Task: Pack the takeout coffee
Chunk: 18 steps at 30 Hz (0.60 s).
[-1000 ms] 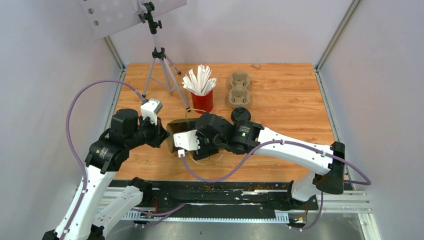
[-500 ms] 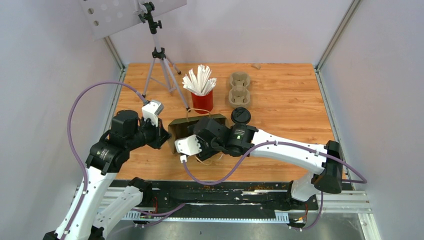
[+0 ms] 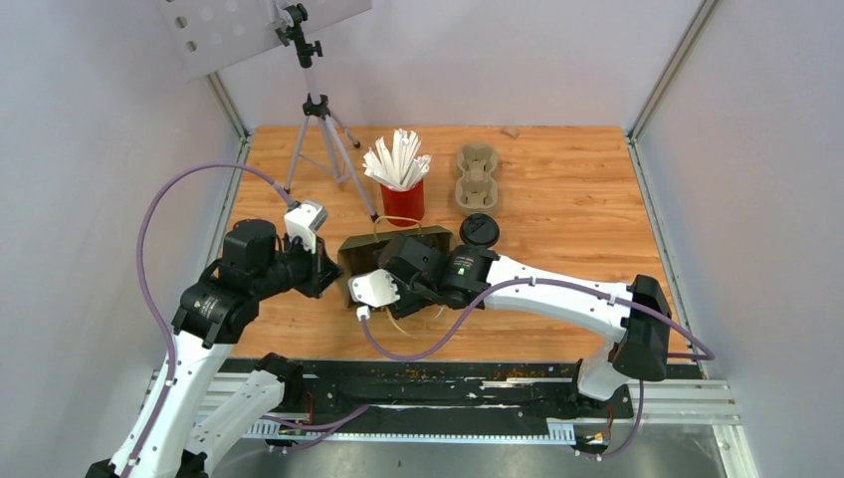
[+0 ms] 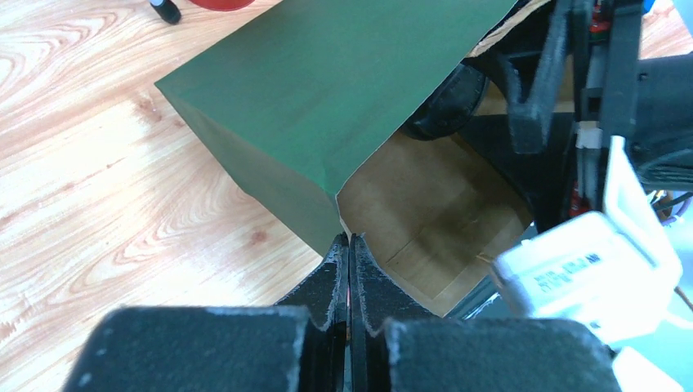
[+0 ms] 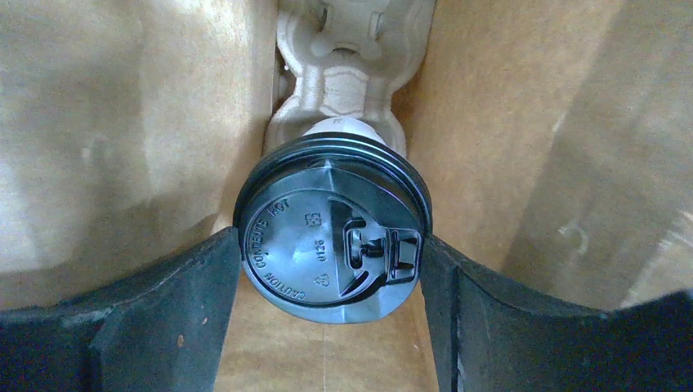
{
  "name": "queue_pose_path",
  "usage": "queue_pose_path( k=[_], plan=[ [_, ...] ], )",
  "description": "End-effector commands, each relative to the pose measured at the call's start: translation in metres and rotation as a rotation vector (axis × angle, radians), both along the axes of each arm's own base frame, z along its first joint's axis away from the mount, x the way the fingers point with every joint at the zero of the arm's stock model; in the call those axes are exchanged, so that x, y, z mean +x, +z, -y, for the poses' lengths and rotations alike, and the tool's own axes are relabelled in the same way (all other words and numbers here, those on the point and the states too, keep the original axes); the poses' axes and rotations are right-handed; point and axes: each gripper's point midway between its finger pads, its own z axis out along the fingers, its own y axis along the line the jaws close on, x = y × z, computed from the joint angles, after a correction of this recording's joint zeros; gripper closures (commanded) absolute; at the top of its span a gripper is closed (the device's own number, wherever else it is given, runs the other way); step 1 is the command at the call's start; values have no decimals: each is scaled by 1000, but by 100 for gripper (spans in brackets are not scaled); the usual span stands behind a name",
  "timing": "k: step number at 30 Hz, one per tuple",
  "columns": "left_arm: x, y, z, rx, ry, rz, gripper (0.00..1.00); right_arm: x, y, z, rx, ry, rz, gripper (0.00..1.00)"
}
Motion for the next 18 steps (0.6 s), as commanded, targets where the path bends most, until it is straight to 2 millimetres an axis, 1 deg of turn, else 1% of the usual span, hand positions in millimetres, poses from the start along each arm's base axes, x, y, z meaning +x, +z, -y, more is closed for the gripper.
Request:
queue_pose_path(
  k=[1,4,8,15,18],
  plan=[
    [1,5,4,-17,-25,34,100,17,-2,-5,37,-23,39,40],
    [0,3,3,-12,-24,33,100,25,-3,-7,53,-27,39,40],
    [1,2,3,-10,-20,32,100,30,-5,-10,67,-29,35,40],
    [1,2,3,-10,-18,32,100,34,-12,-12,62,-24,47,41],
    [1,3,3,-10,-17,32,100,33,-9,-16,85,-15,40,41]
  ],
)
